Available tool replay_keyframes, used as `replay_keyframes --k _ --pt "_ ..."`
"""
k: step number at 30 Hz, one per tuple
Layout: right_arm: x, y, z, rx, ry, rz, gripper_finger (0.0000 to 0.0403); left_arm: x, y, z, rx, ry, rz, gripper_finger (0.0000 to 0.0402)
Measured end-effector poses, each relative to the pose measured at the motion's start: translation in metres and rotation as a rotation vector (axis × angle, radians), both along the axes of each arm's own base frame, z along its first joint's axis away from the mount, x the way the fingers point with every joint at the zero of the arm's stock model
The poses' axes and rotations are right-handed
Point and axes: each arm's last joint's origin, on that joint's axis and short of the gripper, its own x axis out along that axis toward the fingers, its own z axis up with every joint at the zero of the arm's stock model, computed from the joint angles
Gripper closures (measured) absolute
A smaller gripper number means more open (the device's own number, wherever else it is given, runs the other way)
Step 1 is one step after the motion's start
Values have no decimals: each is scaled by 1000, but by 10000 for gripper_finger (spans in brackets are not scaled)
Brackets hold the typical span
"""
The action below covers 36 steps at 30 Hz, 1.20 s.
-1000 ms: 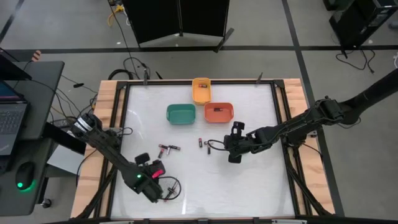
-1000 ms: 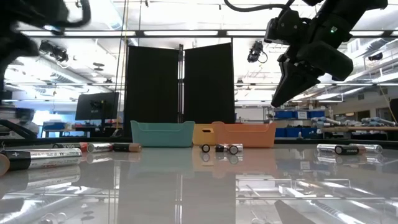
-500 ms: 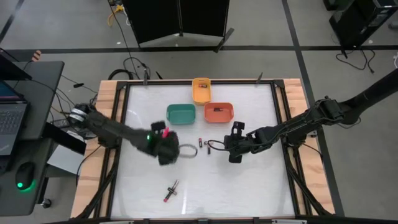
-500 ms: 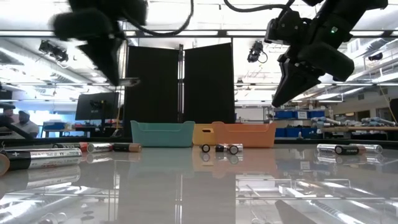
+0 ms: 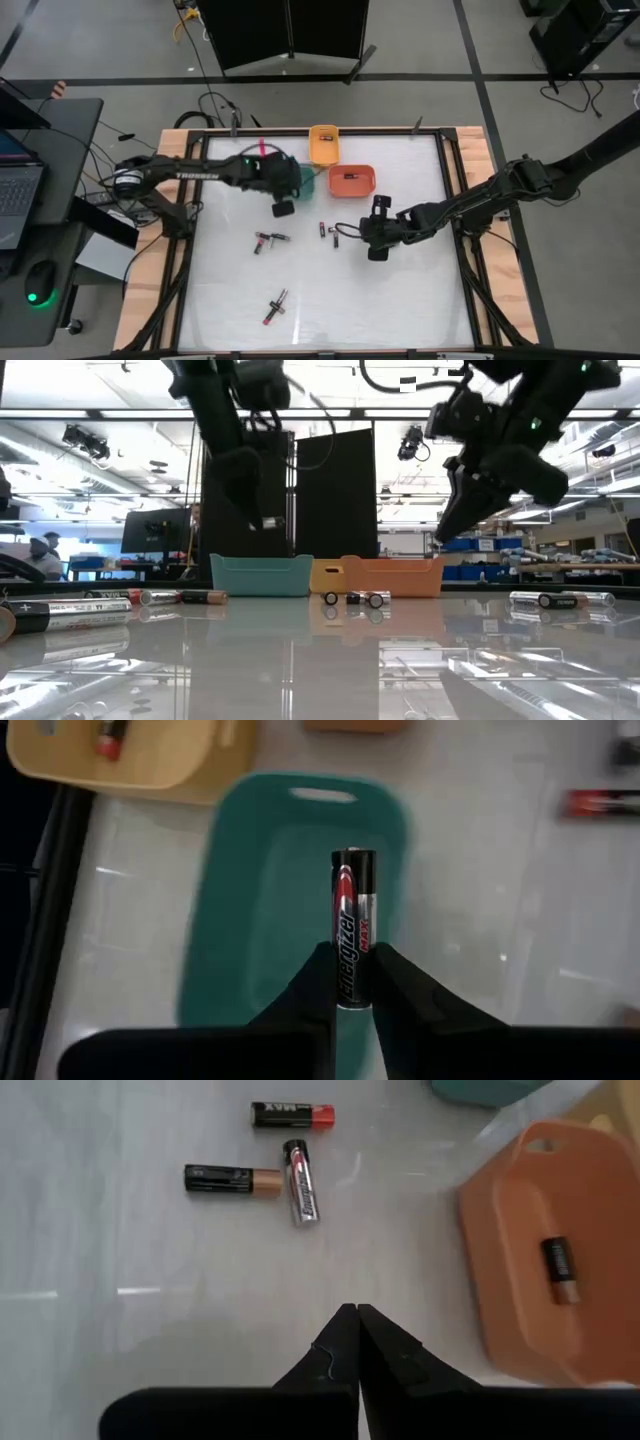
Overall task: Sort batteries
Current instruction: Put the silver battery into the green bin
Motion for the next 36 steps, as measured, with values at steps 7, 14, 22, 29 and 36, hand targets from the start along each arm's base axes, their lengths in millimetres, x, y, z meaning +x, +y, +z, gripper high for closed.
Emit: replay_keyframes --k 7,14,22,29,36 --pt "3 -6 -11 45 -113 7 395 -12 40 -12 -55 -39 -10 355" --pt "9 -6 -6 38 -173 42 395 -16 61 -29 -80 3 -18 355" --pt "10 -10 -6 47 -179 37 395 -3 68 -66 -109 87 -60 355" --pt "11 -11 -6 59 -186 26 394 0 71 -76 -114 98 -56 355" --pt "11 -11 -5 85 -197 33 394 0 71 -76 -111 97 -30 317"
